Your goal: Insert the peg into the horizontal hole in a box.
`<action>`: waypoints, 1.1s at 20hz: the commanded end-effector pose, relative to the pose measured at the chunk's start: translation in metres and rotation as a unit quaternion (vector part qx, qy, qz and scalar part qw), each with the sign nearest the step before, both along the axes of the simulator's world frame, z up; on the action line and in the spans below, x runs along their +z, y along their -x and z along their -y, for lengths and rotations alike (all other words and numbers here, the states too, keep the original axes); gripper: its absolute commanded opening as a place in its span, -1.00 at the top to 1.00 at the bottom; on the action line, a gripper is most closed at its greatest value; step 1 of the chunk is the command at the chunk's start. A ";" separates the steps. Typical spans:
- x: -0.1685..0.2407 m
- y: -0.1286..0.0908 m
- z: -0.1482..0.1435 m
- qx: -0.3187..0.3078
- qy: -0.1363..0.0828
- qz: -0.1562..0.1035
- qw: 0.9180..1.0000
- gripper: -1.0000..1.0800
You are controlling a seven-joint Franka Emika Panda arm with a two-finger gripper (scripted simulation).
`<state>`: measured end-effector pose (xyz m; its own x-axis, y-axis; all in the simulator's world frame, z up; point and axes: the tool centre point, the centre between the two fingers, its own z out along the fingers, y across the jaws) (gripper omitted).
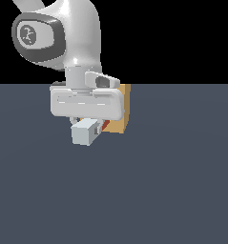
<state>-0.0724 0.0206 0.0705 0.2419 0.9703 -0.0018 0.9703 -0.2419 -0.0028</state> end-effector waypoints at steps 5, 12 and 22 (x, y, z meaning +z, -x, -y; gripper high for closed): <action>0.005 0.001 -0.006 0.006 0.000 0.002 1.000 1.00; 0.002 0.001 -0.002 0.002 0.000 -0.001 1.000 1.00; 0.003 -0.001 -0.008 0.003 0.000 0.001 1.000 1.00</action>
